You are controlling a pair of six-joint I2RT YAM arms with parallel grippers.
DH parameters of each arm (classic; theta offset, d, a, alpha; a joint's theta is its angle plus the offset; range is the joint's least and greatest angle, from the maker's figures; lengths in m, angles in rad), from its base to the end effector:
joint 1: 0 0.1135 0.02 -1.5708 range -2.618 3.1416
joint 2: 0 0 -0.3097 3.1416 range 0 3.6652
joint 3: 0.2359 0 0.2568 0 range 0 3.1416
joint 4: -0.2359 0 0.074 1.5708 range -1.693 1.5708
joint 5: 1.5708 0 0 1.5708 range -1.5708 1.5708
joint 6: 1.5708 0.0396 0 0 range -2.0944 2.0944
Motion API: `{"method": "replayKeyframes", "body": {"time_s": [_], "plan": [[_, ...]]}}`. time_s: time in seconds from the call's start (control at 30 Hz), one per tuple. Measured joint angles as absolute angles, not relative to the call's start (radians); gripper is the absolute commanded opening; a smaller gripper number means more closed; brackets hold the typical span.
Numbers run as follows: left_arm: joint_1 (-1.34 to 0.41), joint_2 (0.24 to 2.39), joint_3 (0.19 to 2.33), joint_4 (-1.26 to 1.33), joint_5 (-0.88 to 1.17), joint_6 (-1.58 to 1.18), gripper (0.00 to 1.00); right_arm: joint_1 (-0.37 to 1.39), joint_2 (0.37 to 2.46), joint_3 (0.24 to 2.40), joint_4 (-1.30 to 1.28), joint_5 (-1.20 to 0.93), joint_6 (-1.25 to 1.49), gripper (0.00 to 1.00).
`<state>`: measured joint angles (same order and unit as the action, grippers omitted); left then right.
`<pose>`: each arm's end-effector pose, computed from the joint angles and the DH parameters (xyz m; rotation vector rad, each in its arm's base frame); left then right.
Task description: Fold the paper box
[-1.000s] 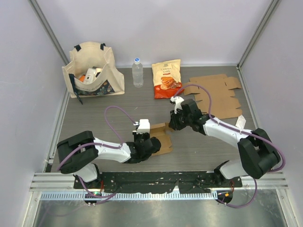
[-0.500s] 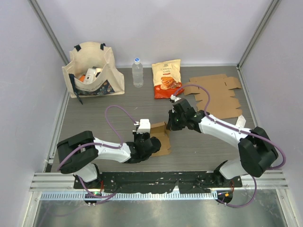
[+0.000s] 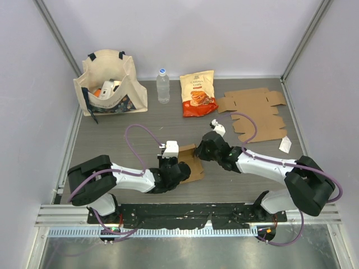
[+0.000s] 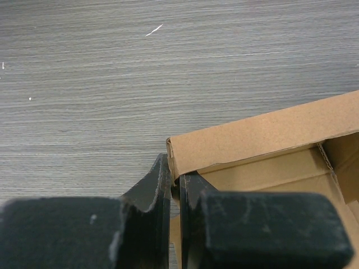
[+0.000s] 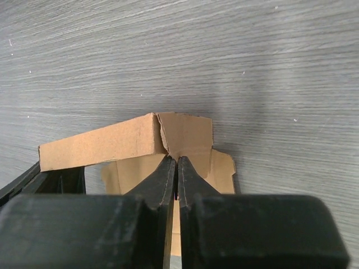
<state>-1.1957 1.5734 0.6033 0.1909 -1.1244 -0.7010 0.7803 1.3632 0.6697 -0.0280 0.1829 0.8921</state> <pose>0.1344 -0.2440 0.1871 -0.0189 1.8792 0.0506 0.1979 0.1858 0.2285 0.2301 2.3563 0.6483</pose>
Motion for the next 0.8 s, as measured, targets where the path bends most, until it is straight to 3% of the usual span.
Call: {"method": "replayKeyframes", "body": {"time_s": [0.07, 0.13, 0.2, 0.37, 0.5, 0.6, 0.8], "plan": [[-1.196, 1.573, 0.603, 0.191, -1.124, -0.702, 0.0, 0.788, 1.362, 0.664, -0.015, 0.201, 0.868, 0.21], [-1.196, 1.573, 0.603, 0.192, -1.124, -0.702, 0.0, 0.789, 1.354, 0.658, -0.008, 0.193, 0.813, 0.38], [-1.196, 1.573, 0.603, 0.194, -1.122, -0.704, 0.0, 0.789, 1.341, 0.656, -0.014, 0.169, 0.753, 0.48], [-1.196, 1.573, 0.603, 0.199, -1.114, -0.707, 0.0, 0.773, 1.251, 0.656, -0.073, 0.064, 0.598, 0.57], [-1.196, 1.573, 0.601, 0.199, -1.114, -0.709, 0.0, 0.714, 1.112, 0.656, -0.149, 0.0, 0.524, 0.57], [-1.196, 1.573, 0.599, 0.199, -1.114, -0.713, 0.0, 0.599, 1.06, 0.665, -0.192, 0.013, 0.507, 0.46], [-1.196, 1.573, 0.599, 0.199, -1.113, -0.717, 0.0, 0.533, 1.19, 0.694, -0.258, 0.075, 0.435, 0.48]]}}
